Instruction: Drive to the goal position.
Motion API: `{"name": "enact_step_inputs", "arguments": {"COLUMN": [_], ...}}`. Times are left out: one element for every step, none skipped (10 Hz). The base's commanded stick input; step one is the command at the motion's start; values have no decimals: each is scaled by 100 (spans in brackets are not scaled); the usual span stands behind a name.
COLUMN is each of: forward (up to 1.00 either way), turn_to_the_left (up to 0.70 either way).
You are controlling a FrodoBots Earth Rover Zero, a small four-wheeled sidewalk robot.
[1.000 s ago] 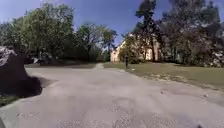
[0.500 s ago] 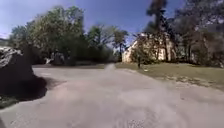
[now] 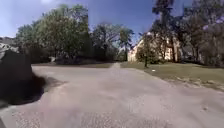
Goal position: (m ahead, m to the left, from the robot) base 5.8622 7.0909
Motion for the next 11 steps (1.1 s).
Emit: {"name": "enact_step_inputs", "arguments": {"forward": [70, 70, 70, 70, 70, 70, 70, 70, 70, 70, 70], "turn_to_the_left": [0, 0, 0, 0, 0, 0, 0, 0, 0, 0, 0]}}
